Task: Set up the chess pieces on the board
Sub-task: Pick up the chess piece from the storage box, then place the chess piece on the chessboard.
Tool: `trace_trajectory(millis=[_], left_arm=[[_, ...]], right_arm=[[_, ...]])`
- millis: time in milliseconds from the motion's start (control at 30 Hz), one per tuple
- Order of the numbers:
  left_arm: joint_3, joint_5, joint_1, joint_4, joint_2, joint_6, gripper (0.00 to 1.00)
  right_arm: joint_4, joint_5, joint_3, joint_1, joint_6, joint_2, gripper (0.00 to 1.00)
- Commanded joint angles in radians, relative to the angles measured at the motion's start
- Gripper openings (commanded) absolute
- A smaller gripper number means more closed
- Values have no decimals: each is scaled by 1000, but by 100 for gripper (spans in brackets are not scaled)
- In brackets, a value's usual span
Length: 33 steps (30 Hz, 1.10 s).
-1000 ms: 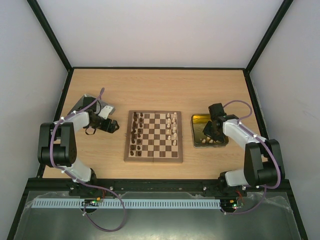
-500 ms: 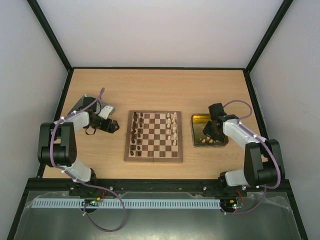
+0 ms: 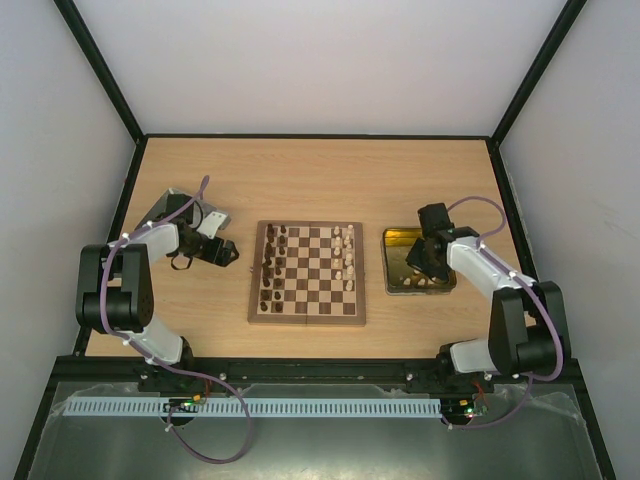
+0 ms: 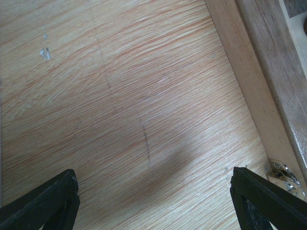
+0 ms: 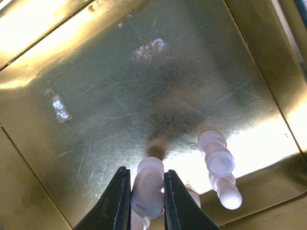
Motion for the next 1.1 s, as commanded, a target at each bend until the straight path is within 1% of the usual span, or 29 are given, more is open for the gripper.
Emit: trace_trajectory(millis=[0, 67, 267, 433, 600, 700, 933, 1067], left_arm=[[1, 12, -4, -19, 5, 7, 87], [1, 11, -4, -19, 5, 7, 87], [3, 12, -4, -20, 12, 7, 87], [3, 11, -4, -20, 17, 9, 87], [3, 12, -4, -20, 18, 9, 87], [3, 12, -4, -20, 16, 9, 87], [3, 14, -4, -20, 16, 10, 87], [4, 14, -6, -20, 15, 9, 86]], right_arm=[[-41, 29, 29, -5, -18, -36, 6], [-48, 28, 37, -5, -23, -47, 4], [-88, 7, 65, 0, -28, -77, 3], [-125, 16, 95, 40, -31, -99, 3], [-178, 68, 172, 164, 4, -117, 2], [-202, 56, 200, 233, 27, -117, 2], [-212, 68, 188, 419, 109, -117, 2], [-220, 105, 188, 523, 154, -102, 2]])
